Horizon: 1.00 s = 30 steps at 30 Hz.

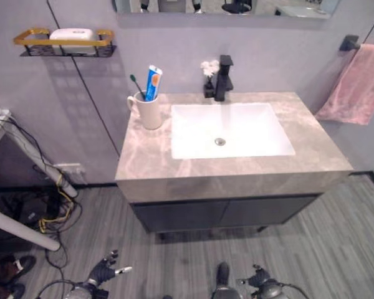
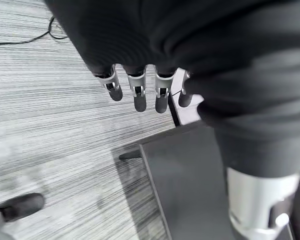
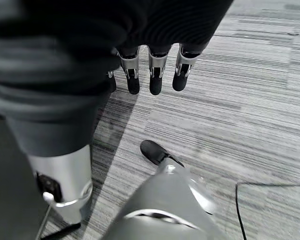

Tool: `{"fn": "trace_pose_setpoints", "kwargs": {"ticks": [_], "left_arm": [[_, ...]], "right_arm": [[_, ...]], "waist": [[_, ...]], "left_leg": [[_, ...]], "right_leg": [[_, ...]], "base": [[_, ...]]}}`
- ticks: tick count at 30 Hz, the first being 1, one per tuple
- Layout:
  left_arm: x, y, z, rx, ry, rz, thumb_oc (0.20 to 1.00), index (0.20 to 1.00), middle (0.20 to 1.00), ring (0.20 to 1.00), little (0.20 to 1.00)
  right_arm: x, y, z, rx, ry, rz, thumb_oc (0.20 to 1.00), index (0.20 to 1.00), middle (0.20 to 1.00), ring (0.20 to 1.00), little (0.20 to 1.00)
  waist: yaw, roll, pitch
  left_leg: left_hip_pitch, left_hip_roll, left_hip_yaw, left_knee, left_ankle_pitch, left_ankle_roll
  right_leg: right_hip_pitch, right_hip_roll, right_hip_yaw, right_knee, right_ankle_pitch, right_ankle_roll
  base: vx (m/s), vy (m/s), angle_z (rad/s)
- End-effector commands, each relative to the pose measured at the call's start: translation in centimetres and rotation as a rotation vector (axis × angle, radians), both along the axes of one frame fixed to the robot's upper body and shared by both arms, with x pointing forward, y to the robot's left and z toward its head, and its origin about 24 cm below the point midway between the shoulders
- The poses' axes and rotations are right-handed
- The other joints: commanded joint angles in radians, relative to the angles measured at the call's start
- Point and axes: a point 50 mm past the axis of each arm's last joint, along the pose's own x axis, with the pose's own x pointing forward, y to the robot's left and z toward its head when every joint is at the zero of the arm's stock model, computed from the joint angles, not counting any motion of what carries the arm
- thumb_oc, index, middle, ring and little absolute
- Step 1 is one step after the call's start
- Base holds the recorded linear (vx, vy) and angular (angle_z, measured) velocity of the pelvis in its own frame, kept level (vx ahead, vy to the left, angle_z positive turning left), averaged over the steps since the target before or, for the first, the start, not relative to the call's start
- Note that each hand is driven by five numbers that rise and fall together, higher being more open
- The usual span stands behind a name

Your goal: Put brush and paste in cup on sink, flatten towel.

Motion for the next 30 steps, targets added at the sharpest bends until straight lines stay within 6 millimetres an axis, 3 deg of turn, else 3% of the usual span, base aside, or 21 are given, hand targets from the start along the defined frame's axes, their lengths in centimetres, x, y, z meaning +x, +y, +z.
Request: {"fn": "trace_pose_setpoints", "kwargs": {"ticks": [1, 3, 7, 8, 9, 10, 11, 12, 14, 15, 16, 17, 18, 23, 30], "left_arm": [[2.5, -0.5, 1.5, -0.005, -0.136, -0.006, 1.000, 1.000, 1.000, 1.000, 1.000], [2.5, -0.5, 1.4, -0.002, -0.131, -0.003, 1.000, 1.000, 1.000, 1.000, 1.000], [2.6, -0.3, 1.1, -0.003, -0.122, 0.034, 1.000, 1.000, 1.000, 1.000, 1.000], [2.6, -0.3, 1.1, -0.004, -0.122, 0.034, 1.000, 1.000, 1.000, 1.000, 1.000], [3.3, -0.3, 1.3, 0.008, -0.139, 0.020, 1.000, 1.000, 1.000, 1.000, 1.000], [4.1, -0.5, 1.7, 0.015, -0.160, 0.004, 1.000, 1.000, 1.000, 1.000, 1.000], [4.5, -0.6, 1.9, 0.017, -0.173, -0.005, 1.000, 1.000, 1.000, 1.000, 1.000], [5.0, -0.6, 2.0, 0.025, -0.182, -0.013, 1.000, 1.000, 1.000, 1.000, 1.000], [5.6, -0.9, 2.0, 0.044, -0.182, -0.031, 1.000, 1.000, 1.000, 1.000, 1.000], [5.6, -0.9, 2.0, 0.049, -0.179, -0.035, 1.000, 1.000, 1.000, 1.000, 1.000], [5.6, -1.0, 2.0, 0.048, -0.179, -0.036, 1.000, 1.000, 1.000, 1.000, 1.000], [5.2, -0.6, 1.6, 0.074, -0.165, -0.018, 1.000, 1.000, 1.000, 1.000, 1.000], [4.7, -0.4, 1.4, 0.069, -0.153, -0.010, 1.000, 1.000, 1.000, 1.000, 1.000], [4.0, -0.2, 1.0, 0.090, -0.115, -0.043, 1.000, 1.000, 1.000, 1.000, 1.000], [3.8, 0.1, 0.9, 0.118, -0.103, -0.055, 1.000, 1.000, 1.000, 1.000, 1.000]], "right_arm": [[0.5, -1.8, 0.6, -0.062, 0.001, 0.014, 1.000, 1.000, 1.000, 1.000, 1.000], [0.2, -2.0, 0.5, -0.065, 0.008, 0.009, 1.000, 1.000, 1.000, 1.000, 1.000], [-1.1, -2.3, 0.3, -0.067, 0.021, -0.012, 1.000, 1.000, 1.000, 1.000, 1.000], [-1.1, -2.3, 0.3, -0.067, 0.021, -0.013, 1.000, 1.000, 1.000, 1.000, 1.000], [-1.0, -2.7, 0.4, -0.072, 0.003, -0.037, 1.000, 1.000, 1.000, 1.000, 1.000], [-1.0, -3.0, 0.6, -0.081, -0.007, -0.049, 1.000, 1.000, 1.000, 1.000, 1.000], [-0.8, -3.2, 0.7, -0.089, -0.018, -0.058, 1.000, 1.000, 1.000, 1.000, 1.000], [-0.6, -3.4, 0.8, -0.097, -0.027, -0.067, 1.000, 1.000, 1.000, 1.000, 1.000], [-0.8, -3.8, 0.9, -0.109, -0.032, -0.104, 1.000, 1.000, 1.000, 1.000, 1.000], [-1.1, -3.8, 0.8, -0.108, -0.024, -0.117, 1.000, 1.000, 1.000, 1.000, 1.000], [-1.1, -3.9, 0.8, -0.109, -0.024, -0.118, 1.000, 1.000, 1.000, 1.000, 1.000], [-1.4, -3.8, 0.7, -0.109, -0.022, -0.108, 1.000, 1.000, 1.000, 1.000, 1.000], [-1.3, -3.6, 0.7, -0.104, -0.027, -0.096, 1.000, 1.000, 1.000, 1.000, 1.000], [-1.5, -3.2, 0.5, -0.093, -0.010, -0.078, 1.000, 1.000, 1.000, 1.000, 1.000], [-1.8, -2.2, 0.1, -0.073, 0.007, -0.039, 1.000, 1.000, 1.000, 1.000, 1.000]], "waist": [[-0.003, 0.013, -0.003], [-0.004, 0.014, -0.009], [-0.015, 0.025, -0.031], [-0.017, 0.026, -0.032], [-0.019, 0.021, -0.017], [-0.015, 0.012, 0.004], [-0.014, 0.007, 0.019], [-0.016, 0.003, 0.026], [-0.033, 0.002, 0.021], [-0.034, 0.006, 0.012], [-0.033, 0.002, 0.014], [-0.034, 0.024, 0.012], [-0.032, 0.030, 0.009], [-0.037, 0.040, -0.010], [-0.025, 0.028, -0.021]], "left_leg": [[0.047, -0.053, 0.028, 0.068, -0.079, 0.025], [0.052, -0.048, 0.025, 0.071, -0.085, 0.020], [0.020, 0.000, 0.016, 0.192, -0.034, -0.045], [0.016, 0.000, 0.015, 0.198, -0.037, -0.046], [-0.076, 0.018, 0.043, 0.350, 0.031, -0.091], [-0.132, 0.030, 0.074, 0.428, 0.068, -0.108], [-0.174, 0.032, 0.098, 0.469, 0.066, -0.108], [-0.202, 0.048, 0.133, 0.477, 0.057, -0.101], [-0.216, 0.166, 0.281, 0.356, 0.038, -0.085], [-0.218, 0.193, 0.300, 0.293, 0.020, -0.097], [-0.218, 0.187, 0.311, 0.282, 0.039, -0.090], [-0.202, 0.202, 0.317, 0.169, 0.082, -0.106], [-0.188, 0.197, 0.295, 0.167, 0.084, -0.112], [-0.144, 0.141, 0.295, 0.101, 0.058, -0.083], [-0.120, 0.079, 0.295, 0.080, 0.033, -0.043]], "right_leg": [[-0.017, 0.057, 0.021, 0.051, 0.057, -0.005], [-0.012, 0.067, 0.018, 0.052, 0.050, -0.009], [0.032, 0.127, -0.007, 0.039, -0.007, -0.050], [0.032, 0.127, -0.009, 0.038, -0.006, -0.050], [0.063, 0.131, -0.026, 0.015, -0.021, -0.068], [0.078, 0.120, -0.039, 0.013, -0.029, -0.079], [0.085, 0.113, -0.054, 0.008, -0.032, -0.085], [0.092, 0.105, -0.069, 0.003, -0.036, -0.087], [0.115, 0.082, -0.112, -0.013, -0.051, -0.071], [0.130, 0.076, -0.116, -0.022, -0.063, -0.056], [0.125, 0.069, -0.123, -0.022, -0.053, -0.062], [0.132, 0.067, -0.116, -0.009, -0.064, -0.050], [0.129, 0.061, -0.114, 0.000, -0.069, -0.052], [0.134, 0.031, -0.094, 0.013, -0.053, -0.032], [0.156, -0.019, -0.089, 0.003, -0.019, -0.002]], "base": [[0.23, -0.142, 0.36], [0.20, -0.130, 0.40], [0.22, -0.183, 0.24], [0.10, -0.151, 0.30], [0.04, -0.149, 0.30], [0.03, -0.172, 0.47], [-0.02, -0.105, 0.55], [0.01, -0.074, 0.69], [0.10, -0.001, 0.46], [0.07, 0.047, 0.51], [0.15, 0.128, 0.89], [0.10, 0.150, 0.75], [0.17, 0.189, 0.30], [0.08, 0.164, -0.21], [0.02, 0.156, 0.06]]}}
